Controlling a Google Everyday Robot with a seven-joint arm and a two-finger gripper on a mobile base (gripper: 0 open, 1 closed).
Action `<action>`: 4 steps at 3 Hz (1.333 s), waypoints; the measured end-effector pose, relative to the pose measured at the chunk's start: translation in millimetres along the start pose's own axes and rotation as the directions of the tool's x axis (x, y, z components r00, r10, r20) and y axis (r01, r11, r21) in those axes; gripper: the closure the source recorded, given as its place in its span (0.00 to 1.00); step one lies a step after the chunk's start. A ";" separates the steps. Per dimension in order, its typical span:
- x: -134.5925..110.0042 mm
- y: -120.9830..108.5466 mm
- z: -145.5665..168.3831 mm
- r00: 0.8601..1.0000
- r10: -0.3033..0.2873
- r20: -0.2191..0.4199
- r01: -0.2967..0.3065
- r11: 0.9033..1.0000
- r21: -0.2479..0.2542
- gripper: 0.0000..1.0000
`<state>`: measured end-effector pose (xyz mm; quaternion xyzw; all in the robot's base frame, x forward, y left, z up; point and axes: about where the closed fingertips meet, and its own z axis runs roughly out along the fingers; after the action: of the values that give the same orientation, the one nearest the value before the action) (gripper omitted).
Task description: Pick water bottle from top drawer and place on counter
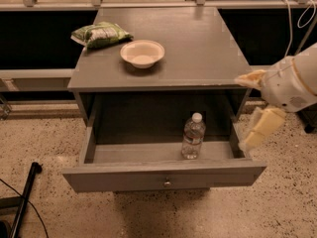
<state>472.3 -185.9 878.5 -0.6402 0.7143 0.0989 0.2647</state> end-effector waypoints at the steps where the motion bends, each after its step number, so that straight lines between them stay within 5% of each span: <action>1: 4.7 -14.8 36.5 0.994 0.046 0.104 -0.051 0.998 0.041 0.00; 2: 11.4 -31.6 72.6 0.979 0.092 0.181 -0.107 0.992 0.071 0.00; 3: 11.3 -38.0 98.1 0.961 0.119 0.248 -0.134 0.990 0.043 0.00; 4: -1.6 -36.9 136.4 0.926 0.165 0.339 -0.163 0.986 -0.035 0.00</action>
Offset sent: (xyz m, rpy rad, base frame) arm 0.0685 0.0181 -0.0834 0.2479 -0.0736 -0.1478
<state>542.3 -124.9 772.0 -0.5524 0.7084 0.2323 0.3729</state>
